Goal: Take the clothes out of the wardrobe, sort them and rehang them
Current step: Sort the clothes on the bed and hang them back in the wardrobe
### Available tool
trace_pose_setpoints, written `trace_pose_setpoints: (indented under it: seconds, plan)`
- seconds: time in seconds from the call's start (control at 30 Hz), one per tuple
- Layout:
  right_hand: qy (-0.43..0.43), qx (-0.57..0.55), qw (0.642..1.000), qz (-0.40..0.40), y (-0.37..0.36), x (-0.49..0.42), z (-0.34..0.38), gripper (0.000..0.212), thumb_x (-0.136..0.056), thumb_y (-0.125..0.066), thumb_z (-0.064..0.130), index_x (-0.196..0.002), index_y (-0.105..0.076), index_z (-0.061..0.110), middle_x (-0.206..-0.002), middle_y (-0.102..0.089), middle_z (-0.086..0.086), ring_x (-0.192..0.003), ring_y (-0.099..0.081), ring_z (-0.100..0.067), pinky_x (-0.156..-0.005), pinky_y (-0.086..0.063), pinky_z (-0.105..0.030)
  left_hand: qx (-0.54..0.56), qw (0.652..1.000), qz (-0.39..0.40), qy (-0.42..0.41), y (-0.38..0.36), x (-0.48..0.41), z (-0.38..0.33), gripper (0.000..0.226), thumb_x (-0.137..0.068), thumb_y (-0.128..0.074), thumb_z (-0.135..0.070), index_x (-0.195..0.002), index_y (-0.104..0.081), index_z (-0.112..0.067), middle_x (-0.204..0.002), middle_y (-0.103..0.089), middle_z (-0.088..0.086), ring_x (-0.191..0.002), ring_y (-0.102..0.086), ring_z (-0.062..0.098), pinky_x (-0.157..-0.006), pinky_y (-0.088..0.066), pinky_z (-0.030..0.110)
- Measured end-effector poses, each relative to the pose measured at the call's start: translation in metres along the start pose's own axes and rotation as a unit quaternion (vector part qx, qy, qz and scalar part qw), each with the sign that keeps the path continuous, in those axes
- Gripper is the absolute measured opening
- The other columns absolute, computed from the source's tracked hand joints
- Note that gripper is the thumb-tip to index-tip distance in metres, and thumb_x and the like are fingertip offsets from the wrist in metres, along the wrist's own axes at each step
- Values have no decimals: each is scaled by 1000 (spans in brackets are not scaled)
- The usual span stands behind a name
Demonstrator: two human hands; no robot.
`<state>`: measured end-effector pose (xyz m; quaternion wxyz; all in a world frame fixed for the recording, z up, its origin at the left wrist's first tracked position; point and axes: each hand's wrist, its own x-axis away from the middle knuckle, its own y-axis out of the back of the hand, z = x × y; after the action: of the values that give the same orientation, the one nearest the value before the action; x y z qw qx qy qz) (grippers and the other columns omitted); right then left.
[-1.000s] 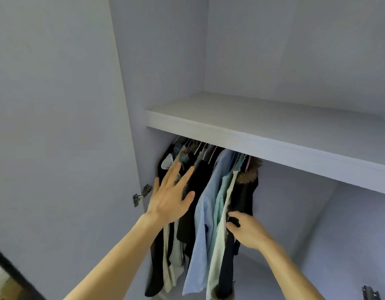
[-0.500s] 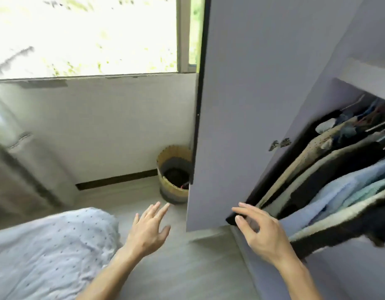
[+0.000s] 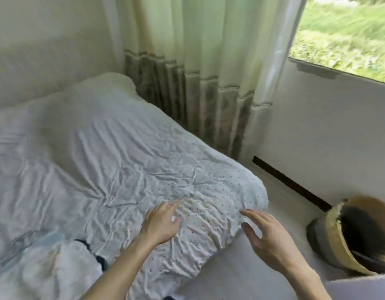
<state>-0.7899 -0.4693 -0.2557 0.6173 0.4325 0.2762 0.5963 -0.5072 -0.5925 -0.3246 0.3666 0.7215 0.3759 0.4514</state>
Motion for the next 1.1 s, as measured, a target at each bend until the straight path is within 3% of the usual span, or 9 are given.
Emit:
trace_pose_setpoints:
  seconds: [0.23,0.43,0.57,0.83,1.1]
  plan:
    - [225,55,967,108,-38,-60,70,42,-100,-40,53,-141,-47,43,-148,-45,23,-144,-30,-5,-116,-31,-28,74,974,-96,193,-5,100,94,56,-100,-46,-43,-153,-31,-33,-157,-35,-9,-143,-34,14,-113,-33,37]
    - [334,87,922,173,-80,-68,115,45,-101,-37,53,-144,-45,42,-149,-44,21,-145,-28,-5,-116,-30,-26,106,924,-134,343,-30,179,145,57,-99,-46,-44,-153,-31,-35,-159,-32,-5,-146,-30,16,-117,-27,38]
    - [390,100,890,215,-110,-66,156,47,-102,-34,52,-148,-39,41,-153,-39,19,-147,-25,-7,-118,-26,-27,132,894,-152,400,-40,219,169,58,-99,-46,-44,-154,-31,-32,-159,-32,-4,-146,-31,17,-116,-28,39]
    - [439,115,853,257,-188,-65,256,46,-103,-33,49,-149,-38,40,-154,-38,18,-147,-25,-7,-116,-20,-21,145,868,-137,455,-41,260,269,58,-100,-45,-45,-154,-29,-35,-161,-28,-4,-148,-26,16,-118,-23,39]
    - [377,151,851,333,-324,-80,358,46,-104,-37,42,-150,-38,35,-151,-44,11,-143,-32,-11,-113,-27,-24,125,898,-48,419,-35,239,431,56,-100,-42,-44,-154,-30,-33,-160,-30,-5,-147,-28,17,-117,-26,41]
